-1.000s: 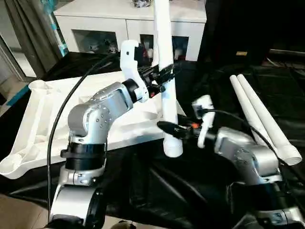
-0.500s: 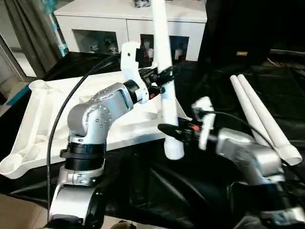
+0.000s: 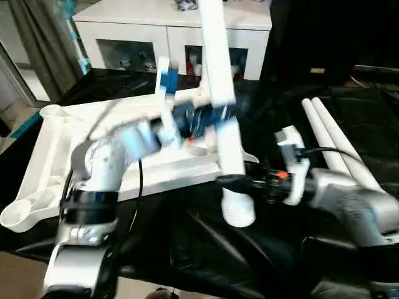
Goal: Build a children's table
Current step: Rotate table base
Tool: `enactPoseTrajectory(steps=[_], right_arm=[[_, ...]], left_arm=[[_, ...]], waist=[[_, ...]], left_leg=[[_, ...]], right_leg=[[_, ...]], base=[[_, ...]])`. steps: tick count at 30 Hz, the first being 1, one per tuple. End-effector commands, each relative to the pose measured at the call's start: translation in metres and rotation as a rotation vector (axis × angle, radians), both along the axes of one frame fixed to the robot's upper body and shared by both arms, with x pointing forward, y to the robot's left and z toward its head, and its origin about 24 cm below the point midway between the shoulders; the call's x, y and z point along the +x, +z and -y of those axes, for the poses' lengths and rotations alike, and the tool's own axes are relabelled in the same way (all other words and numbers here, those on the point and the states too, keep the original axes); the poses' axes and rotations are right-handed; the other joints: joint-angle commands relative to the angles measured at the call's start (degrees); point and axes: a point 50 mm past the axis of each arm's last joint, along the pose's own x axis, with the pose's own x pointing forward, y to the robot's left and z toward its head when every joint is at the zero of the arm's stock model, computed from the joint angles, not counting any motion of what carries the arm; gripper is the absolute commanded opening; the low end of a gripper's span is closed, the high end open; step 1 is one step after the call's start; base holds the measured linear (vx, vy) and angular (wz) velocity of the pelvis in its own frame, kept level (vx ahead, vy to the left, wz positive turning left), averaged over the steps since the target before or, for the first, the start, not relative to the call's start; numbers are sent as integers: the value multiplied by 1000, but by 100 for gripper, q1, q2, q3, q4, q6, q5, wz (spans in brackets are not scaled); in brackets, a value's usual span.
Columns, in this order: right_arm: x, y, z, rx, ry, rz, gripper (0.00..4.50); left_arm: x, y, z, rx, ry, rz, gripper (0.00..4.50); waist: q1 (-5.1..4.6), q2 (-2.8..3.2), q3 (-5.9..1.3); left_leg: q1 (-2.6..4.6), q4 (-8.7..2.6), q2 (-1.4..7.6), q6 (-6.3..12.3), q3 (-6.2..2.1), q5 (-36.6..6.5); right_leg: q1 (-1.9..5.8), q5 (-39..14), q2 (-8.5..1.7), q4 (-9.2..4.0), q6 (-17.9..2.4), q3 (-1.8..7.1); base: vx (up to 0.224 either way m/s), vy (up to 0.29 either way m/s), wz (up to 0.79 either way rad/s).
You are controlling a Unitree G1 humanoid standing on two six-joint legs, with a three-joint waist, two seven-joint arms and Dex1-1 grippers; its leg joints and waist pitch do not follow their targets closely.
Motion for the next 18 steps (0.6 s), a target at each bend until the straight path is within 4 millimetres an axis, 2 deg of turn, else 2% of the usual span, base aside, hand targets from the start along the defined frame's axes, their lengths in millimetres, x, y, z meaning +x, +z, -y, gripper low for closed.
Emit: enactPoseTrajectory(steps=[1, 2, 3, 8, 10, 13, 14, 18], right_arm=[[-2, 8, 1, 17, 22, 29, 186], [-2, 8, 1, 18, 23, 29, 186], [-2, 8, 0, 18, 24, 29, 186], [0, 7, 1, -13, -12, 48, 185], [5, 5, 1, -38, -64, 44, 255], [9, 4, -1, -48, -100, 35, 262], [16, -1, -4, -114, -187, 50, 290], [29, -16, -11, -232, -333, 34, 299]], left_arm=[[3, 0, 2, -10, -3, -3, 228], [5, -1, 2, -19, 10, -10, 228], [7, 0, 2, -33, 16, -22, 208], [8, 1, 0, -50, 15, -18, 188], [12, 1, 0, -21, 77, -5, 187], [16, 2, 0, 3, 139, 11, 185], [20, 3, 2, 35, 211, 23, 184], [24, 5, 5, 155, 350, 61, 183]], waist=[[1, -19, -412], [2, -26, -414], [5, -24, -417], [-3, -39, -429], [-6, -46, -429], [-12, -47, -429], [-21, -71, -425], [-54, -53, -422]], left_leg=[[192, -406, 288, 12, -162, -1393], [190, -400, 282, 7, -160, -1378], [189, -396, 279, 3, -157, -1366], [161, -389, 275, 54, -166, -1210], [167, -382, 275, 78, -163, -1164], [177, -385, 283, 36, -164, -1185], [172, -389, 279, 27, -161, -1183], [179, -404, 285, -123, -176, -1215]], right_leg=[[234, -1309, -315, -439, -1233, 213], [236, -1273, -311, -439, -1238, 212], [239, -1256, -315, -438, -1242, 214], [265, -1154, -318, -417, -1240, 206], [257, -1160, -319, -420, -1243, 207], [248, -1195, -316, -423, -1209, 208], [251, -1215, -312, -426, -1194, 208], [231, -1319, -311, -423, -1101, 210]], base=[[0, 0, 0], [0, 0, 0], [0, 0, 0], [0, 0, 0], [0, 0, 0], [0, 0, 0], [0, 0, 0], [0, 0, 0]])
